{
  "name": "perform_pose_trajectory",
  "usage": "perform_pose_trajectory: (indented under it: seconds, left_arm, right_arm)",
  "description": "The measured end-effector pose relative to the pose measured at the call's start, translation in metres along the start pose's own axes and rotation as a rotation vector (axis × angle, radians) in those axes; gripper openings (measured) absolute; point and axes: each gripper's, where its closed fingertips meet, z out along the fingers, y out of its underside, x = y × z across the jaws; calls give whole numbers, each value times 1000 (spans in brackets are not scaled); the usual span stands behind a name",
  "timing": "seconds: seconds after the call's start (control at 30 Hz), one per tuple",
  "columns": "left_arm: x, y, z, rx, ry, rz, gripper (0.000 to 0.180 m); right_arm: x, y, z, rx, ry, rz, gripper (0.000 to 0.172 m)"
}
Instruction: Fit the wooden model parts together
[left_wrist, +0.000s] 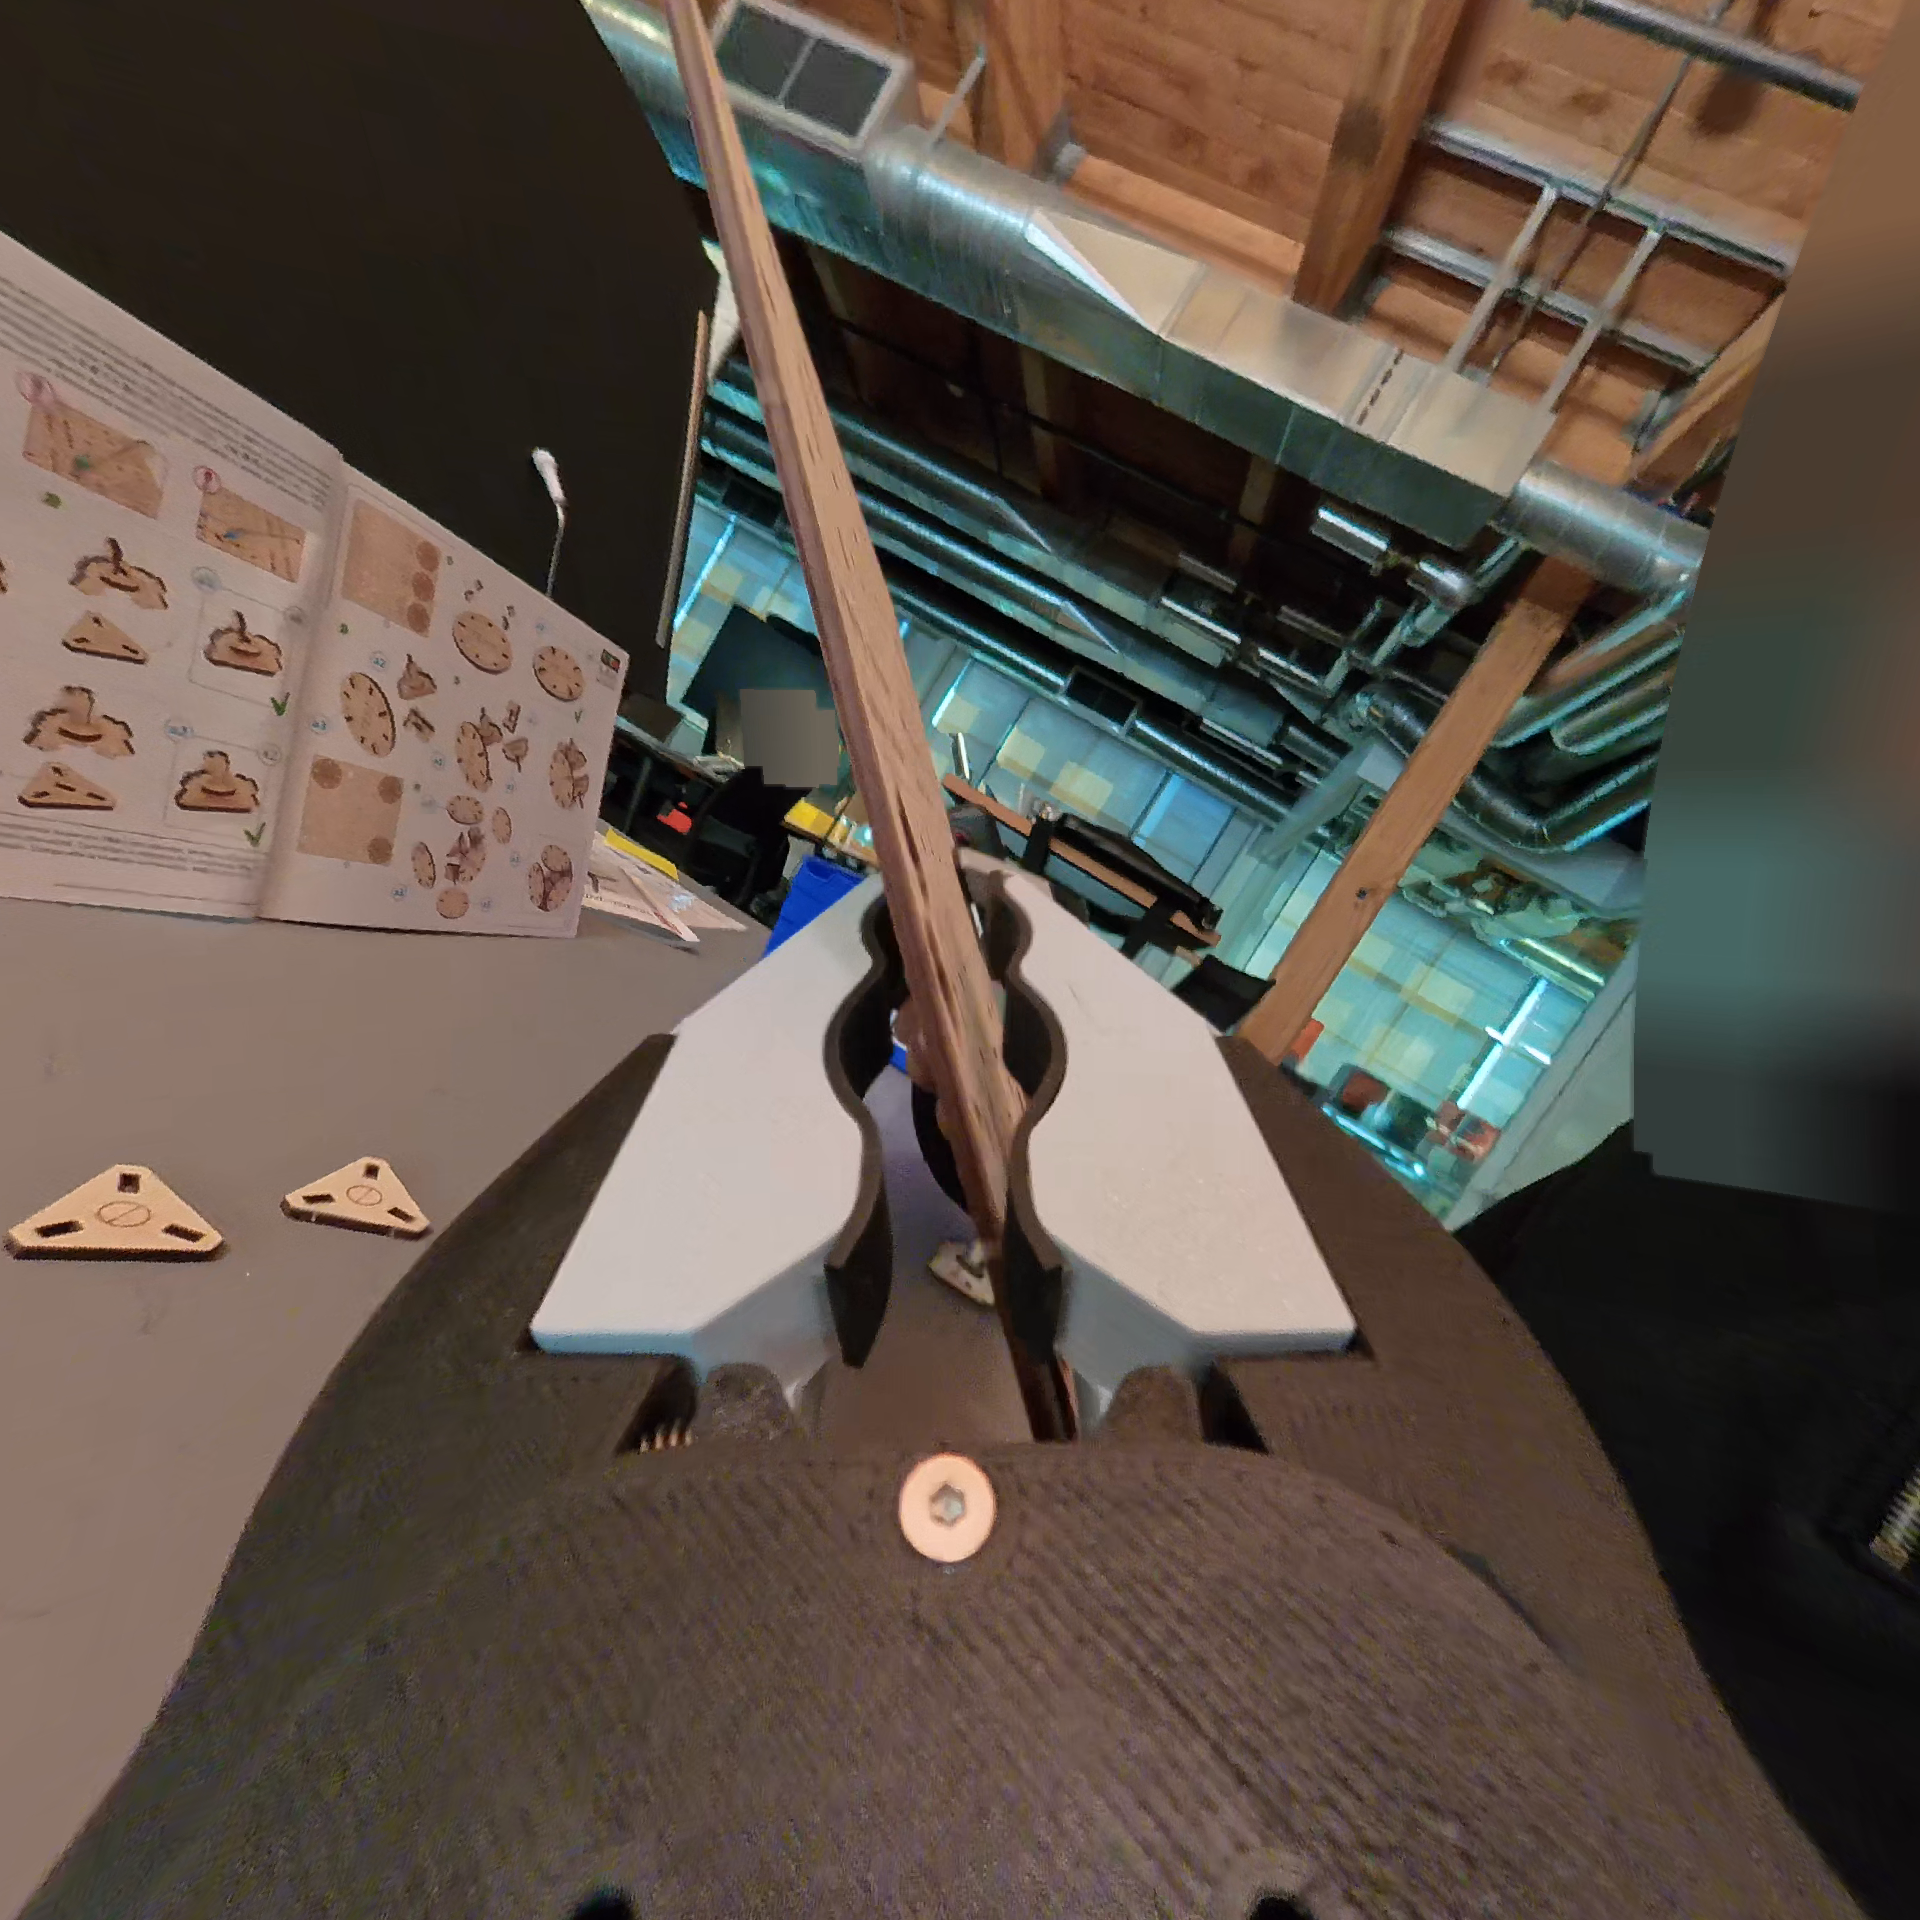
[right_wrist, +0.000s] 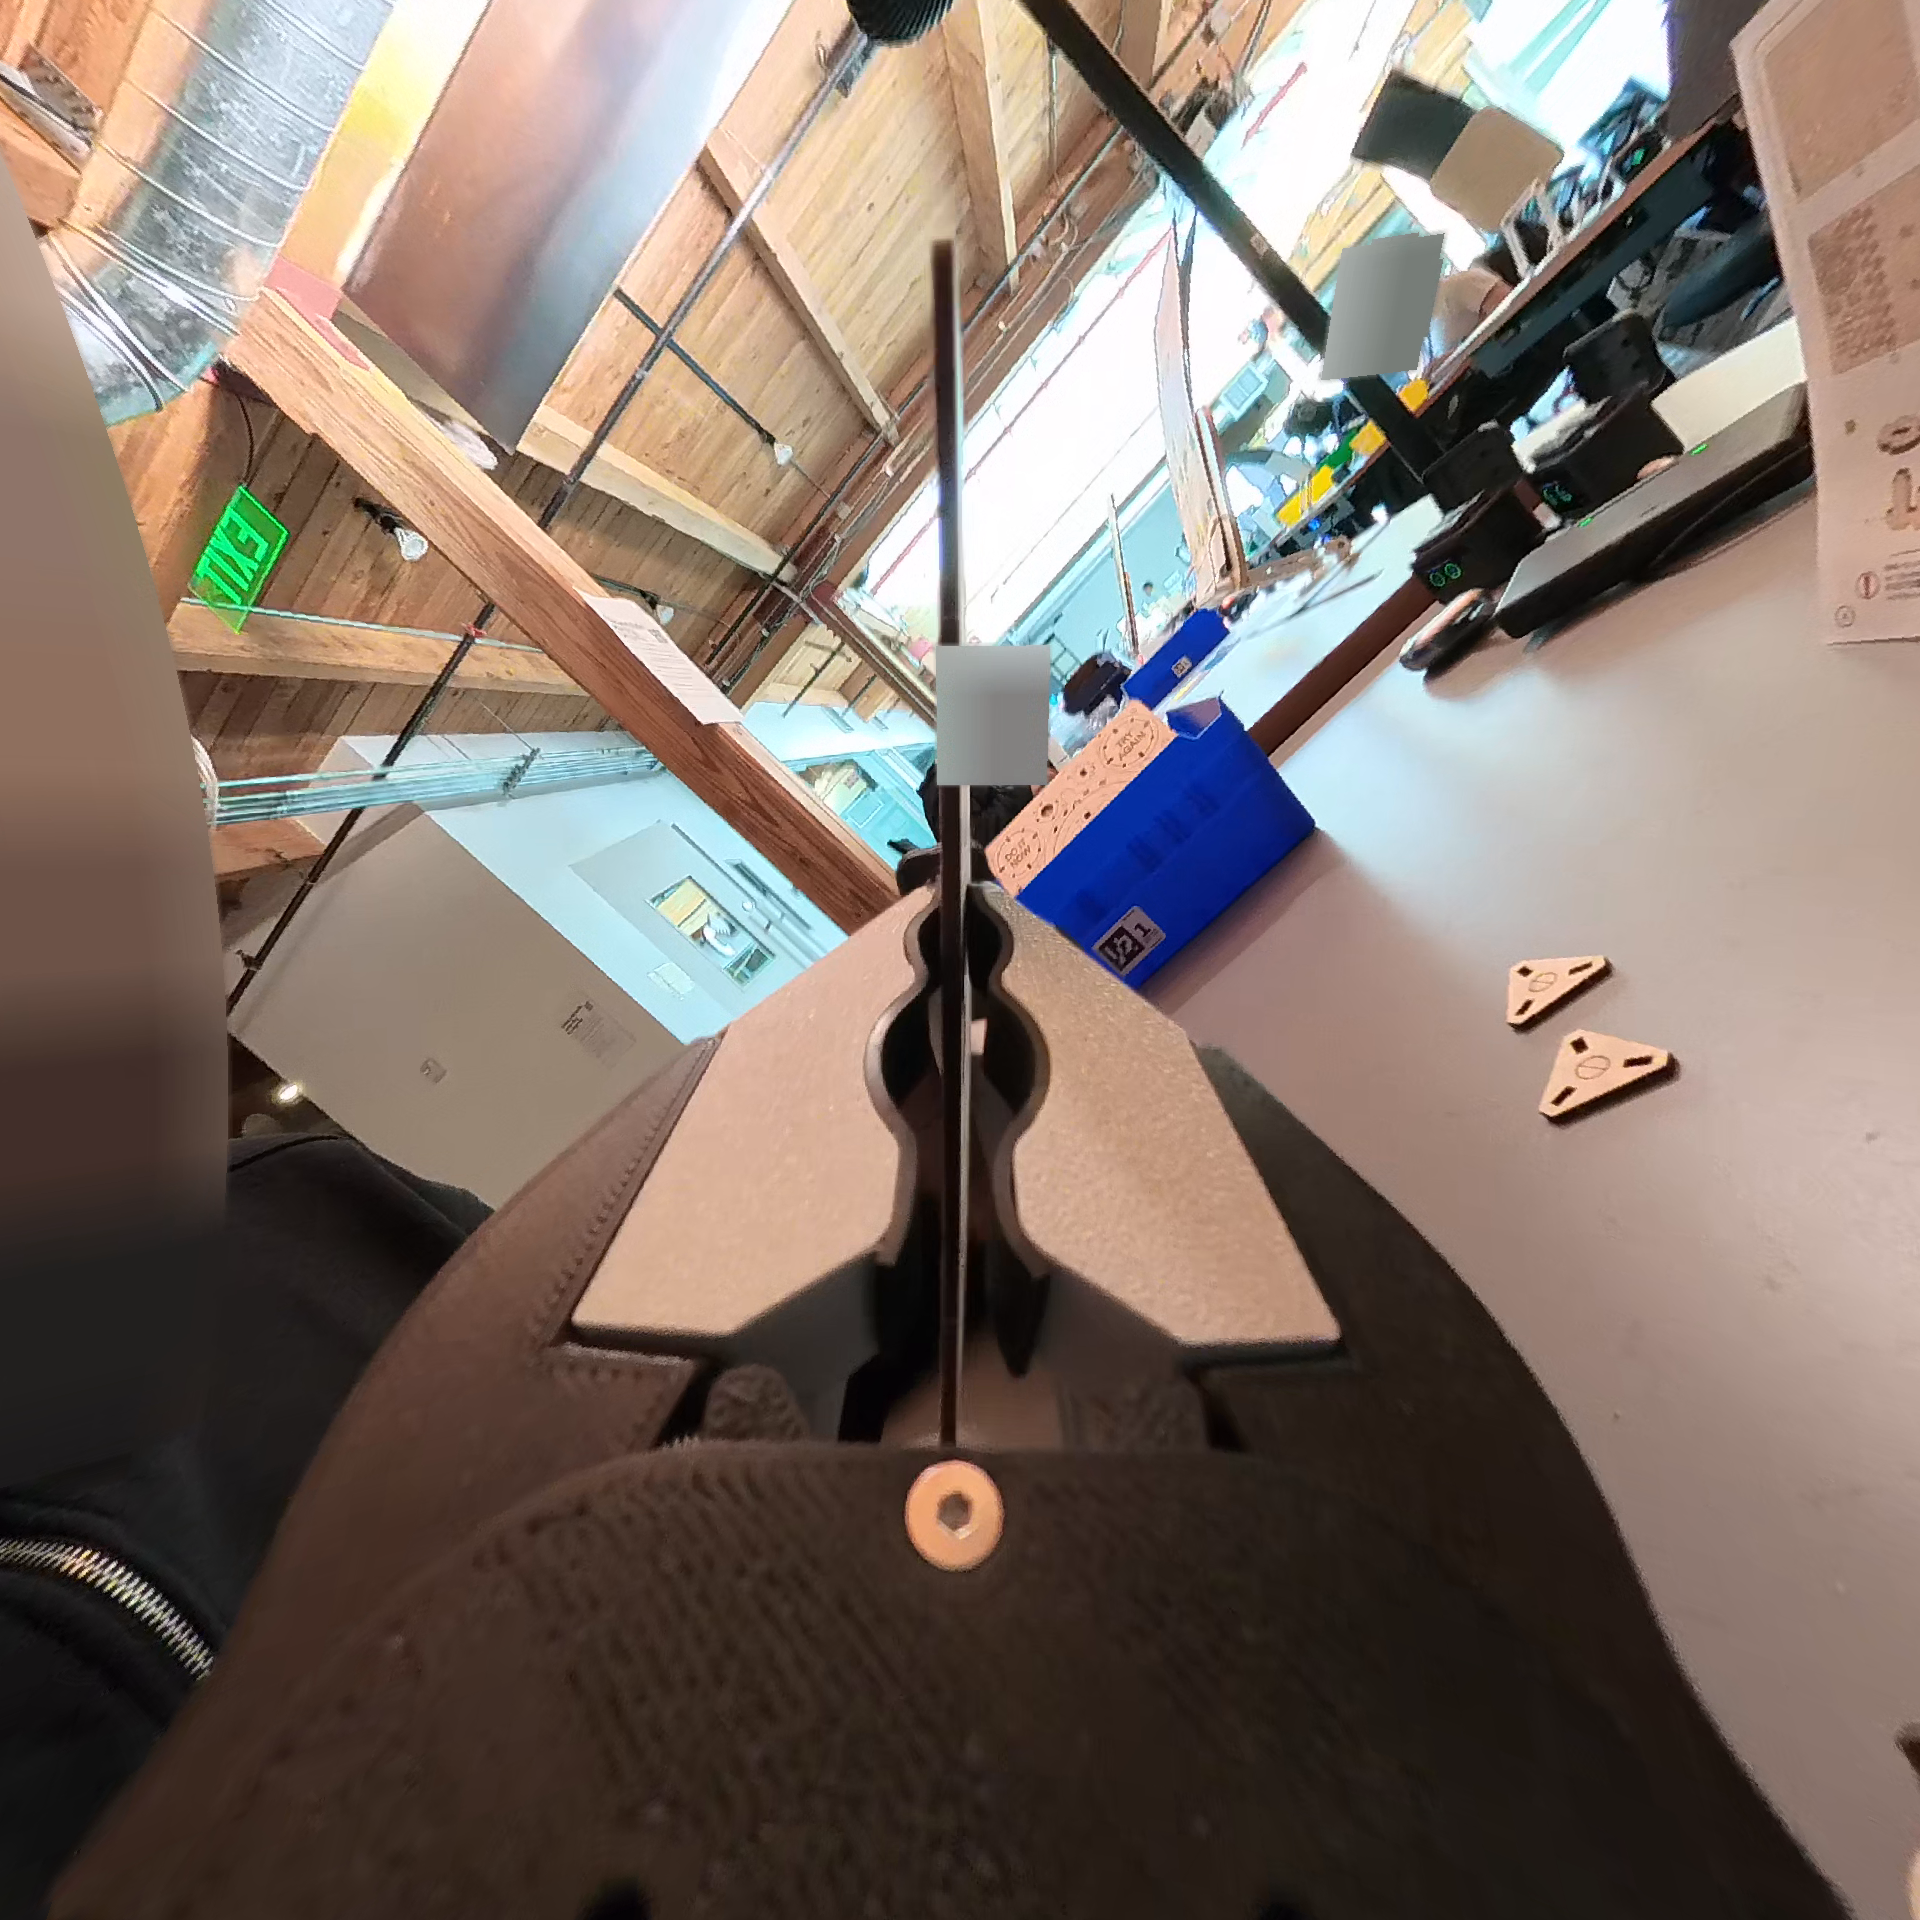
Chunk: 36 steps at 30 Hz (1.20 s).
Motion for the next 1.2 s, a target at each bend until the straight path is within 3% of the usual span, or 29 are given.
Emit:
perform_pose_trajectory:
  seconds: [0.1, 0.23, 0.37, 0.5, 1.2]
  left_arm:
    - [-6, -15, -6, 99, -43, -4, 34]
    - [-11, -27, -14, 169, -62, -23, 36]
    - [-12, -28, -15, 171, -68, -13, 25]
    - [-7, -30, -17, 185, -40, -5, 3]
    - [-5, -32, -18, 171, 7, -55, 2]
  right_arm:
    - [-1, 5, 2, -26, -7, -3, 0]
    - [-2, 9, 4, -52, -17, -1, 0]
    - [-1, 12, 4, -68, -8, -4, 0]
    - [0, 14, 5, -81, 3, -16, 0]
    - [-2, 13, 6, -73, -6, -27, 1]
